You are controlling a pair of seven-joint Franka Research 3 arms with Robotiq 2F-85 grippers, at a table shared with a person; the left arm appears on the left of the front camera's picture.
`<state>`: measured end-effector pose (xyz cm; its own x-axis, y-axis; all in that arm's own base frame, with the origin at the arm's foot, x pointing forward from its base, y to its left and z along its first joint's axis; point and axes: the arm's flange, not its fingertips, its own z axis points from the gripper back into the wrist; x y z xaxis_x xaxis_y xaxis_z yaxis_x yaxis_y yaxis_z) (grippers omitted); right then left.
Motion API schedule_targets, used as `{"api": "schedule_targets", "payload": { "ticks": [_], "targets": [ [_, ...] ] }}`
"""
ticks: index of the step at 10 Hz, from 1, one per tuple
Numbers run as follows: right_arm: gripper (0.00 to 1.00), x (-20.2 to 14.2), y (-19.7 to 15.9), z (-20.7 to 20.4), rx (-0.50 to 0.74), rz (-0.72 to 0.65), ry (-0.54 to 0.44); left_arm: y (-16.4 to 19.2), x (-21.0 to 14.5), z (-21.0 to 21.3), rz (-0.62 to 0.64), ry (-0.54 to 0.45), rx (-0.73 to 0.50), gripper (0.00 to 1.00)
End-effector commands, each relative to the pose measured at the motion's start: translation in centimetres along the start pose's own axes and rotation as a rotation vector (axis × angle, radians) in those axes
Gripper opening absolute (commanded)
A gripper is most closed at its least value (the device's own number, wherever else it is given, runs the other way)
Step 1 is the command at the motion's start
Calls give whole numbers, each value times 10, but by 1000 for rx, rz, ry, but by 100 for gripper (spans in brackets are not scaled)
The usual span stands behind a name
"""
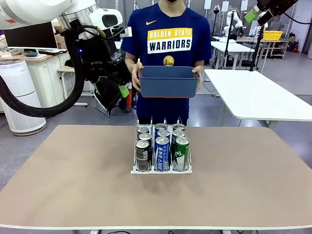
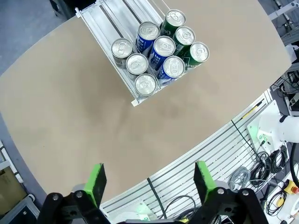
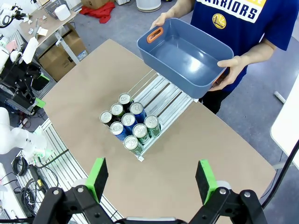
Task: Fill the beverage cans into the dispenser.
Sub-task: Place the picked Ionic drink in the line of the Automatic Can Dispenser with the same cans.
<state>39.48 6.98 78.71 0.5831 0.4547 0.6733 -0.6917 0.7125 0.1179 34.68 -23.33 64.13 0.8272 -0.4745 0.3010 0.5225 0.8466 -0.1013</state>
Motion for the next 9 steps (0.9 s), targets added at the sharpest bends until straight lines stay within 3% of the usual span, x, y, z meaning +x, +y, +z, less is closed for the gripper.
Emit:
{"api": "schedule_targets", "payload": {
  "ticks": [1, 3, 9],
  "targets": [
    [100, -3, 2, -1, 8, 1, 1, 0, 0, 0, 0, 1, 0, 100],
    [100, -3, 2, -1, 8, 1, 1, 16, -4, 28, -36, -74, -141, 100],
    [100, -3, 2, -1, 8, 1, 1, 91, -4, 131, -262, -168, -9, 100]
  ]
}}
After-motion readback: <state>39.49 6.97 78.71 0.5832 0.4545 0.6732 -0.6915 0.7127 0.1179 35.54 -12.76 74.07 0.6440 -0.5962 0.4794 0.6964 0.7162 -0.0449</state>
